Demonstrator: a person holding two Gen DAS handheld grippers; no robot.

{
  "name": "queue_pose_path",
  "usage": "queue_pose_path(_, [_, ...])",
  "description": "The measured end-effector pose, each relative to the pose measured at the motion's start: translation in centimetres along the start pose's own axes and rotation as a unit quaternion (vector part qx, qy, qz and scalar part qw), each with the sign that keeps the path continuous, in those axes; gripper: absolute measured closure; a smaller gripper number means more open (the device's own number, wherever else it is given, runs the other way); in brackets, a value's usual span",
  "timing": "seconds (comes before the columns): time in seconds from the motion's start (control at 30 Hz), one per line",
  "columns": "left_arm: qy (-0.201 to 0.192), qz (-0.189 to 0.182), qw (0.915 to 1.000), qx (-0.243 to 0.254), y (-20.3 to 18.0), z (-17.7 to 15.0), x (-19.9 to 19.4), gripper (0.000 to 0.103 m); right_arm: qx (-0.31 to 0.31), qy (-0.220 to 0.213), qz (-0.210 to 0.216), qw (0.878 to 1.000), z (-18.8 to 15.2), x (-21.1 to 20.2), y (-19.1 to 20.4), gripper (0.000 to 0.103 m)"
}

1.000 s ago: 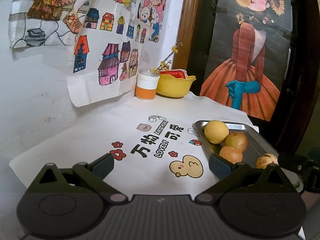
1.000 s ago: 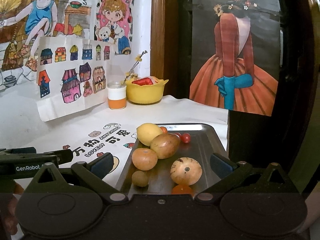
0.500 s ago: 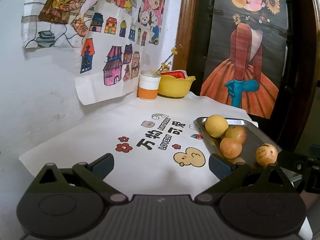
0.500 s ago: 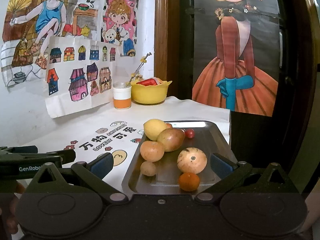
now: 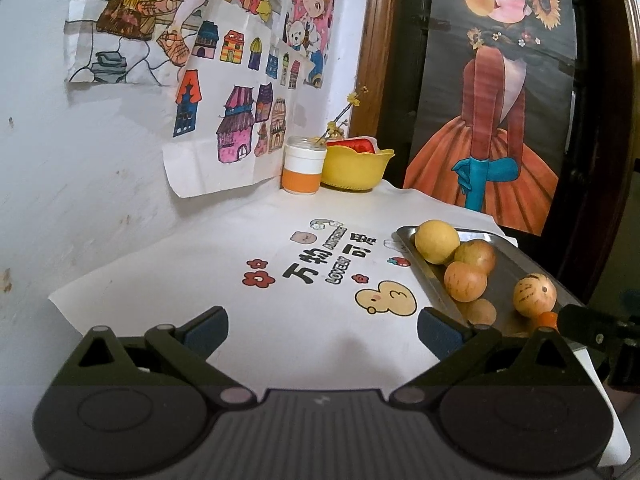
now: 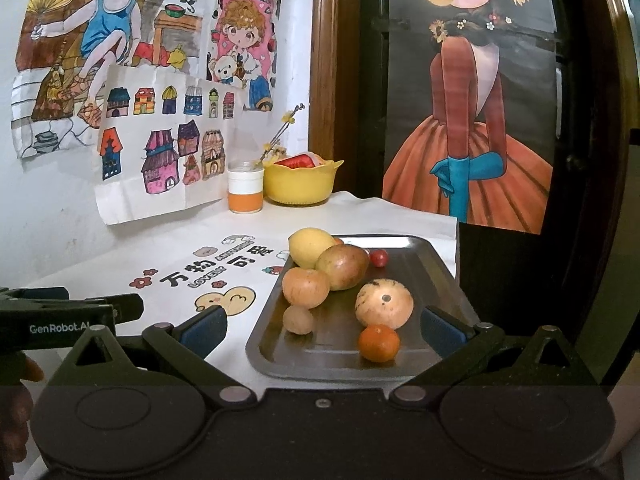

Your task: Organize fruits

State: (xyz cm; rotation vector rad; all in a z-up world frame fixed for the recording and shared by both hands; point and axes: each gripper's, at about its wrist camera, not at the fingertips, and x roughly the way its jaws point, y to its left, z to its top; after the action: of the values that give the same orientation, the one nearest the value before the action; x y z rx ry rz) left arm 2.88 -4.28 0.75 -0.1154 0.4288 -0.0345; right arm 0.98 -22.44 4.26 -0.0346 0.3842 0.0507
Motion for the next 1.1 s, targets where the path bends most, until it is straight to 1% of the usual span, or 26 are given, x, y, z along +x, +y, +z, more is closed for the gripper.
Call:
queue_pose_path(0.13, [0.0, 0.003, 1.0, 0.003, 0.3, -0.4, -0.3, 0.0, -0.005, -0.001, -0.002, 1.0, -0.8, -0.3, 0.3, 0.001])
queue_pose_path(0.53, [-0.007, 0.008, 0.9999, 0.008, 0.8, -0.8, -0.7, 0.0, 0.016, -0.003, -0.009, 1.0, -1.6, -0.7, 0.0, 0.001])
queue_pose_path(0.83, [-0.016, 0.007, 0.9997, 0.016, 1.0, -1.5, -1.2, 0.0, 0.027, -0.005, -0.019, 0.999, -2.7, -1.0, -0.2, 0.001])
queue_pose_path(1.1, [-0.023, 0.003, 0.9996, 0.018, 1.3, -2.2, -1.7, 0.0, 0.028, -0.007, -0.018, 0.999, -3.0, -1.1, -0.3, 0.001])
